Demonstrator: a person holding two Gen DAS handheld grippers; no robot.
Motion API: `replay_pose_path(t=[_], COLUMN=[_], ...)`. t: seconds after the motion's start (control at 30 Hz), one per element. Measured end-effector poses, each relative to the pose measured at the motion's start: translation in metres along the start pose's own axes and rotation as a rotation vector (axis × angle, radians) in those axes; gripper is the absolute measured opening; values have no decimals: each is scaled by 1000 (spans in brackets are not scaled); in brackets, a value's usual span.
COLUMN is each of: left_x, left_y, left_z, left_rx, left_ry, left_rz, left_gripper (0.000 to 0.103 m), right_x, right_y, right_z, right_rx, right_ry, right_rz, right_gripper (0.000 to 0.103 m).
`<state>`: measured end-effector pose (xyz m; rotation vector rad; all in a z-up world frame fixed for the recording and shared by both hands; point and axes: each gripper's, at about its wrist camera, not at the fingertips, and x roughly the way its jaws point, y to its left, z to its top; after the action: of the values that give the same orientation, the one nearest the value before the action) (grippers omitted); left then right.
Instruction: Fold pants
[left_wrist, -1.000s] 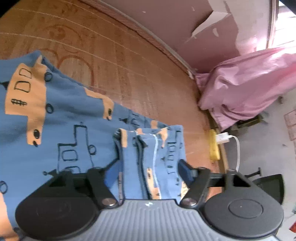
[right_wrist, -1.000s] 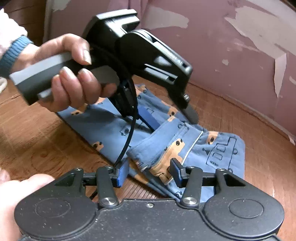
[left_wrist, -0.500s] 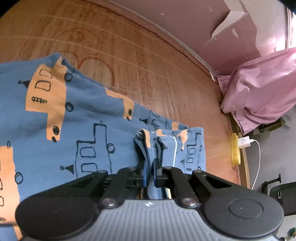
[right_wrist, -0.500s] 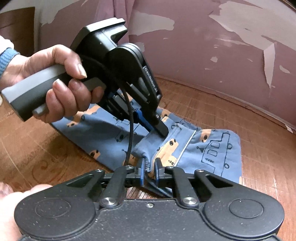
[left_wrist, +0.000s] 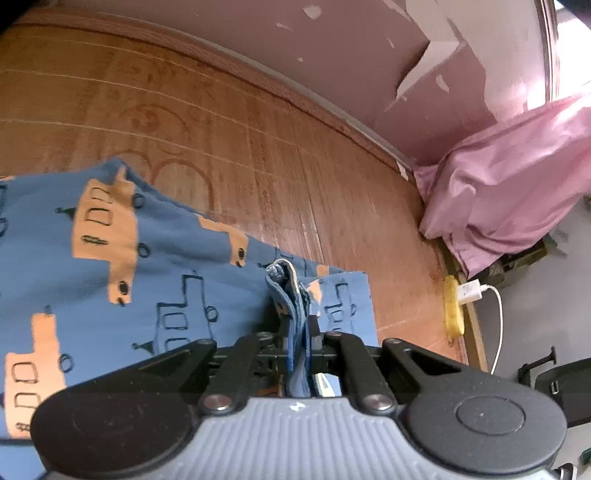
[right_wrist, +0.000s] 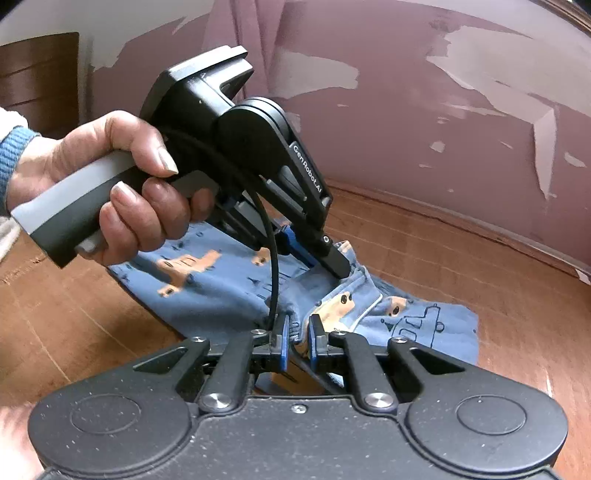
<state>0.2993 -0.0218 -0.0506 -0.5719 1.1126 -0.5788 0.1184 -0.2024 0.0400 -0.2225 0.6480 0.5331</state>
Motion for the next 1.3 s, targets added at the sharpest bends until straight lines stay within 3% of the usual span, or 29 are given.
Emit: replay_pose_path(t=[0.4, 0.73, 1.1, 1.2, 1.3], left_x=[-53, -81, -87, -88, -92], left_y=[41, 70, 79, 77, 74], left_z=[-6, -17, -32, -38, -42], left_rx=[-49, -61, 67, 93, 104], left_ry=[-104, -167, -137, -130, -137], left_rz=[7, 64, 239, 272, 290], left_gripper=[6, 6, 8, 9, 15], right_x=[18, 36, 57, 57, 48], right_y=[45, 75, 93, 95, 91], right_z=[28, 38, 37, 34, 33], right_rx=[-85, -146, -209, -231, -242], right_ry=[-11, 15, 78, 86, 63], right_rz=[109, 193, 232, 227, 212], right_gripper=[11, 11, 12, 19, 34])
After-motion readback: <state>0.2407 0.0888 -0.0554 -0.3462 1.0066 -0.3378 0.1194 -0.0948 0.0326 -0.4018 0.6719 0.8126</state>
